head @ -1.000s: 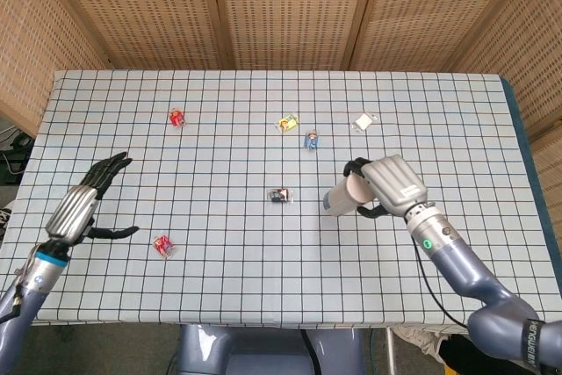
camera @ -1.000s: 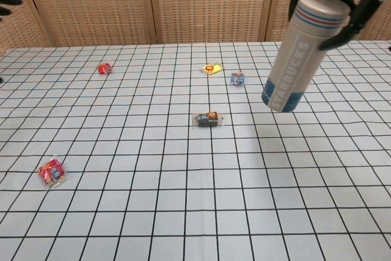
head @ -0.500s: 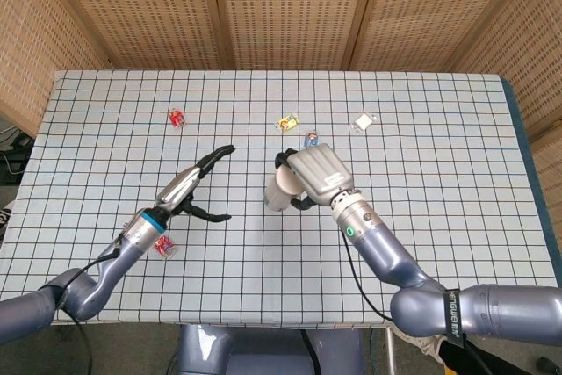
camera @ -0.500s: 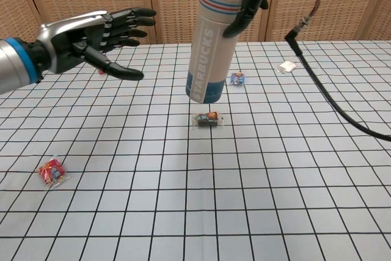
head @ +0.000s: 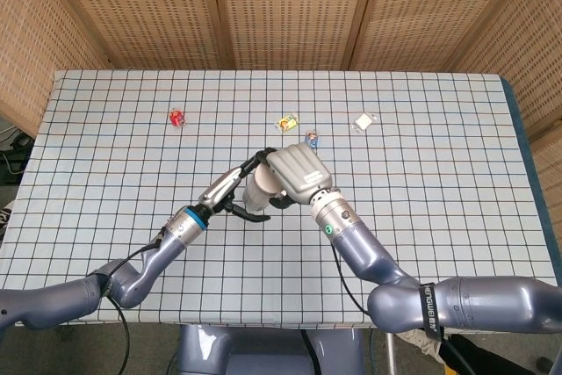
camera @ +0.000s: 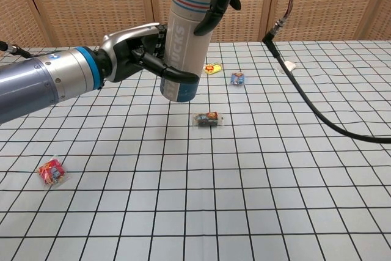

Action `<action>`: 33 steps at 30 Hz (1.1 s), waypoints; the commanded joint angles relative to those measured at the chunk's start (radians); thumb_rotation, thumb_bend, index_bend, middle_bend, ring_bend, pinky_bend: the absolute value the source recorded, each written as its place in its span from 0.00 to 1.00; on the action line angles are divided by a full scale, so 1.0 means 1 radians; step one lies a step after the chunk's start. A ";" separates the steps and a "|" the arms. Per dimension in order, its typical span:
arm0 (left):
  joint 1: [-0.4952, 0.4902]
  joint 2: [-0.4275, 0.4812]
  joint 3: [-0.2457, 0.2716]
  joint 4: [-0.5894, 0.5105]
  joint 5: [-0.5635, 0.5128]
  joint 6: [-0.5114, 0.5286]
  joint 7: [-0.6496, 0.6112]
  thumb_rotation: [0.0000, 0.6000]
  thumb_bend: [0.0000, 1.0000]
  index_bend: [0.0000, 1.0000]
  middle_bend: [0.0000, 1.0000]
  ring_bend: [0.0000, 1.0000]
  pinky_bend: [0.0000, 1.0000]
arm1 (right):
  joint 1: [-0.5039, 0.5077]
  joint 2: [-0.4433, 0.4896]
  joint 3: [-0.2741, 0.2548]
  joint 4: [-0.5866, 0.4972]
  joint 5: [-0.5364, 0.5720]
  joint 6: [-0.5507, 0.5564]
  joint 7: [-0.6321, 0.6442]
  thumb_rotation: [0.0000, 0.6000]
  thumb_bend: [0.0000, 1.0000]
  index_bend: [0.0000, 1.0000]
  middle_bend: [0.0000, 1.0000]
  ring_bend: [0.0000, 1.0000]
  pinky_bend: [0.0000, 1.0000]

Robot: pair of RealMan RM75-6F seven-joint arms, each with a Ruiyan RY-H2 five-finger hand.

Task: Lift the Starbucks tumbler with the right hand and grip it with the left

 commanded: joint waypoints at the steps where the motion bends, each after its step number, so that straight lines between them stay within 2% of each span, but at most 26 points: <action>1: -0.015 -0.012 -0.009 -0.002 -0.013 -0.011 0.005 1.00 0.00 0.00 0.00 0.00 0.00 | 0.006 0.000 0.000 -0.003 0.005 -0.003 0.007 1.00 0.60 0.59 0.60 0.58 0.68; 3: -0.019 -0.024 -0.018 -0.001 -0.029 -0.006 0.016 1.00 0.00 0.04 0.00 0.01 0.00 | 0.008 0.001 -0.002 -0.002 0.005 -0.003 0.013 1.00 0.60 0.59 0.60 0.58 0.68; 4: -0.019 -0.030 -0.021 0.001 -0.037 -0.001 0.025 1.00 0.00 0.10 0.04 0.04 0.02 | 0.008 0.003 -0.003 -0.002 0.005 -0.004 0.016 1.00 0.60 0.59 0.60 0.58 0.68; 6: -0.017 -0.045 -0.031 0.009 -0.059 0.015 0.059 1.00 0.00 0.29 0.22 0.16 0.11 | 0.008 0.007 -0.006 -0.001 0.002 -0.002 0.018 1.00 0.60 0.59 0.60 0.58 0.68; 8: -0.016 -0.057 -0.040 0.008 -0.087 0.024 0.094 1.00 0.05 0.54 0.45 0.32 0.27 | 0.006 0.013 -0.009 -0.003 -0.003 -0.001 0.026 1.00 0.60 0.59 0.60 0.58 0.67; 10: -0.016 -0.061 -0.043 0.007 -0.099 0.027 0.113 1.00 0.13 0.66 0.56 0.42 0.35 | 0.005 0.016 -0.010 -0.004 -0.007 -0.002 0.030 1.00 0.60 0.59 0.60 0.58 0.67; 12: -0.016 -0.065 -0.045 0.002 -0.113 0.028 0.137 1.00 0.20 0.74 0.62 0.46 0.40 | 0.002 0.021 -0.012 -0.006 -0.012 -0.002 0.035 1.00 0.60 0.59 0.60 0.58 0.67; 16: -0.015 -0.080 -0.057 -0.005 -0.143 0.033 0.161 1.00 0.25 0.80 0.66 0.49 0.43 | -0.004 0.040 -0.016 -0.018 -0.011 -0.010 0.051 1.00 0.56 0.56 0.57 0.57 0.67; 18: -0.016 -0.087 -0.060 -0.003 -0.151 0.038 0.177 1.00 0.25 0.81 0.67 0.49 0.43 | -0.011 0.053 -0.011 -0.031 -0.011 -0.025 0.075 1.00 0.46 0.45 0.47 0.50 0.62; 20: -0.017 -0.093 -0.063 -0.002 -0.157 0.042 0.191 1.00 0.25 0.82 0.67 0.49 0.43 | -0.017 0.072 -0.006 -0.045 0.000 -0.043 0.098 1.00 0.31 0.22 0.25 0.31 0.42; 22: -0.018 -0.100 -0.065 -0.003 -0.161 0.046 0.201 1.00 0.25 0.83 0.68 0.50 0.43 | -0.019 0.091 -0.004 -0.059 0.004 -0.050 0.106 1.00 0.21 0.07 0.08 0.14 0.22; 23: -0.019 -0.102 -0.066 -0.004 -0.162 0.046 0.207 1.00 0.25 0.83 0.68 0.50 0.43 | -0.022 0.105 -0.002 -0.071 0.004 -0.053 0.114 1.00 0.18 0.03 0.02 0.06 0.12; 25: -0.019 -0.105 -0.068 -0.006 -0.167 0.046 0.211 1.00 0.25 0.83 0.68 0.50 0.43 | -0.027 0.125 0.002 -0.088 0.007 -0.053 0.124 1.00 0.11 0.00 0.00 0.00 0.02; 26: -0.019 -0.106 -0.069 -0.008 -0.169 0.045 0.211 1.00 0.25 0.83 0.68 0.50 0.43 | -0.031 0.140 0.007 -0.101 0.008 -0.050 0.131 1.00 0.09 0.00 0.00 0.00 0.00; 28: -0.018 -0.110 -0.071 -0.010 -0.173 0.046 0.210 1.00 0.25 0.84 0.68 0.50 0.43 | -0.043 0.177 0.018 -0.129 0.000 -0.035 0.143 1.00 0.05 0.00 0.00 0.00 0.00; 33: -0.011 -0.113 -0.075 -0.018 -0.174 0.055 0.206 1.00 0.25 0.84 0.68 0.50 0.43 | -0.095 0.293 0.013 -0.186 -0.070 0.028 0.126 1.00 0.05 0.00 0.00 0.00 0.00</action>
